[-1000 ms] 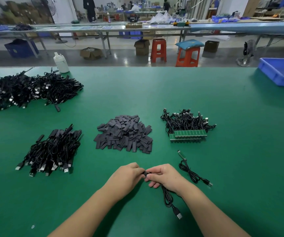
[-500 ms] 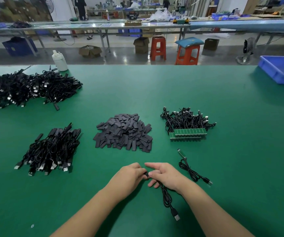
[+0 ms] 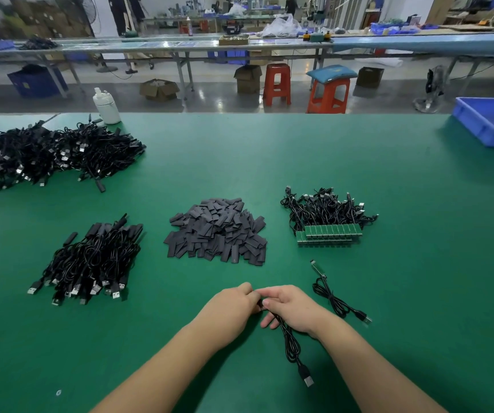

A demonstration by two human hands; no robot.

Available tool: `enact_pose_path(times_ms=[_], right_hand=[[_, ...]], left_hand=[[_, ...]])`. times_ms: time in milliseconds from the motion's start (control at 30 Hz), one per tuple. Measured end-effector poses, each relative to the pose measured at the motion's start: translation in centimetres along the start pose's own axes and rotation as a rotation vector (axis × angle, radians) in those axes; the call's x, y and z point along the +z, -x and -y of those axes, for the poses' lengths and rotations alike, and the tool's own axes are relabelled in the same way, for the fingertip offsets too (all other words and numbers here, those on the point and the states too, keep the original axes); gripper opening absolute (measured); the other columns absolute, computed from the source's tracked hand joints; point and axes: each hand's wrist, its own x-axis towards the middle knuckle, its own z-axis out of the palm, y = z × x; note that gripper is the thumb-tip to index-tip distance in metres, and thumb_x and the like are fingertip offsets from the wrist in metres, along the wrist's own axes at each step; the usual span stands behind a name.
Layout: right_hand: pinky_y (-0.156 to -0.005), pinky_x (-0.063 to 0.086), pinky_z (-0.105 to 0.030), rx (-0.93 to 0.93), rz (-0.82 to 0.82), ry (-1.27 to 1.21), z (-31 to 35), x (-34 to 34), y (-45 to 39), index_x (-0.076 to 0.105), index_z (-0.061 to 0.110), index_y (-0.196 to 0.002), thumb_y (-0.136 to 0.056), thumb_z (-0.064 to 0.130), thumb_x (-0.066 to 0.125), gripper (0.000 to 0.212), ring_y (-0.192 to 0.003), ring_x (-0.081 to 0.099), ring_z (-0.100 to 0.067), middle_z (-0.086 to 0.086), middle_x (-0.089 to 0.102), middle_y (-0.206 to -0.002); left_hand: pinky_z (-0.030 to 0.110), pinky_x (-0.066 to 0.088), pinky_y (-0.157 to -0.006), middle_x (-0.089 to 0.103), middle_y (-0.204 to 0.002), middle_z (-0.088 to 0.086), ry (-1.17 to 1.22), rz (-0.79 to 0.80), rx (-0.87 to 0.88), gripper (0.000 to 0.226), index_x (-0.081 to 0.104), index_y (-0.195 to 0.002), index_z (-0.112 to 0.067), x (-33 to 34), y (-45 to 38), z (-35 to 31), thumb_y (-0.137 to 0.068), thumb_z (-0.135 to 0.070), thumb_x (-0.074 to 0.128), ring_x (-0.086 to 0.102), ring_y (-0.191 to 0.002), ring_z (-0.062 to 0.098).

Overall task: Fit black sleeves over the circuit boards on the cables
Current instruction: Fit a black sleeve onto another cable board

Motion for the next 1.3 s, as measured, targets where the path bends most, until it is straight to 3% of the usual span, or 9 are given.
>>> enact_pose_path(times_ms=[167, 333, 467, 533, 600, 767, 1033, 1167, 1300], right_hand=[[-0.064, 0.054, -0.023, 0.003, -0.035, -0.074, 0.1, 0.2, 0.1, 0.053, 0.008, -0.137, -0.103, 0.002, 0.045, 0.035, -0.070, 0.068, -0.013, -0.011, 0.071, -0.106], [-0.064, 0.055, -0.025, 0.032, -0.081, -0.169, 0.2, 0.2, 0.1, 0.061, -0.002, -0.115, -0.102, 0.003, 0.048, 0.020, -0.067, 0.068, -0.015, -0.011, 0.070, -0.093], [-0.073, 0.060, -0.029, 0.004, -0.264, -0.354, 0.4, 0.1, 0.2, 0.062, -0.001, -0.113, -0.102, 0.003, 0.047, 0.019, -0.075, 0.071, -0.021, -0.015, 0.074, -0.097], [-0.073, 0.061, -0.029, -0.002, -0.350, -0.478, 0.4, 0.0, 0.1, 0.061, 0.001, -0.113, -0.103, 0.004, 0.047, 0.018, -0.082, 0.074, -0.022, -0.015, 0.075, -0.099], [-0.071, 0.061, -0.029, -0.009, -0.407, -0.610, 0.5, 0.0, 0.0, 0.060, -0.001, -0.112, -0.104, 0.004, 0.046, 0.017, -0.085, 0.075, -0.024, -0.016, 0.075, -0.099], [-0.070, 0.062, -0.031, -0.064, -0.475, -0.939, 0.1, -0.6, 0.0, 0.057, -0.005, -0.112, -0.102, 0.001, 0.047, 0.015, -0.091, 0.074, -0.030, -0.020, 0.073, -0.103], [-0.077, 0.062, -0.038, -0.132, -0.484, -1.221, 0.0, -0.8, -0.2, 0.053, -0.009, -0.116, -0.100, -0.003, 0.048, 0.018, -0.099, 0.072, -0.037, -0.029, 0.070, -0.108], [-0.080, 0.060, -0.029, -0.127, -0.490, -0.910, 0.9, -1.5, 0.1, 0.058, 0.008, -0.125, -0.100, 0.006, 0.053, 0.025, -0.101, 0.072, -0.020, -0.008, 0.075, -0.111], [-0.087, 0.051, -0.027, -0.035, -0.804, 0.018, 0.9, -4.3, 0.8, 0.062, 0.021, -0.130, -0.099, 0.018, 0.057, 0.032, -0.104, 0.066, -0.014, 0.000, 0.068, -0.124]], left_hand=[[0.032, 0.041, -0.068, 0.042, -0.119, 0.000, 0.168, -0.132, -0.024, 0.028, 0.046, -0.124, -0.018, 0.2, -0.1, 0.0, -0.097, -0.020, 0.051, 0.058, -0.086, 0.027], [0.034, 0.048, -0.089, 0.032, -0.141, -0.010, 0.448, -0.304, -0.186, 0.060, 0.031, -0.144, -0.027, 0.4, 0.0, -0.6, -0.092, -0.022, 0.060, 0.058, -0.103, 0.019], [0.021, 0.046, -0.085, 0.057, -0.113, -0.012, 0.732, -0.393, -0.406, 0.045, 0.050, -0.132, -0.026, 0.1, -0.1, -0.9, -0.091, -0.030, 0.066, 0.059, -0.093, 0.004], [0.012, 0.043, -0.075, 0.066, -0.094, -0.018, 0.779, -0.318, -0.415, 0.021, 0.065, -0.110, -0.029, -0.1, 0.1, -1.1, -0.090, -0.038, 0.066, 0.061, -0.085, 0.001], [0.012, 0.043, -0.071, 0.071, -0.087, -0.018, 0.790, -0.283, -0.375, 0.018, 0.072, -0.099, -0.029, -0.2, 0.4, -1.6, -0.089, -0.042, 0.065, 0.062, -0.080, -0.002], [0.020, 0.049, -0.083, 0.073, -0.095, -0.012, 0.752, -0.170, -0.336, 0.030, 0.071, -0.106, -0.027, 0.4, 0.6, -2.9, -0.089, -0.049, 0.062, 0.064, -0.087, 0.003], [0.021, 0.049, -0.057, 0.063, -0.063, -0.014, 0.940, -0.144, -0.364, 0.012, 0.065, -0.076, -0.037, 0.7, 0.2, -3.3, -0.087, -0.035, 0.070, 0.053, -0.052, 0.004], [0.022, 0.046, -0.045, 0.061, -0.057, -0.008, 0.979, -0.167, -0.374, 0.018, 0.070, -0.073, -0.035, 0.0, 0.7, -2.2, -0.090, -0.030, 0.067, 0.048, -0.044, 0.012], [0.031, 0.057, -0.074, 0.073, -0.082, -0.006, 0.723, -0.175, -0.353, 0.014, 0.075, -0.097, -0.027, -1.1, 1.5, 0.8, -0.091, -0.034, 0.065, 0.064, -0.072, 0.010]])
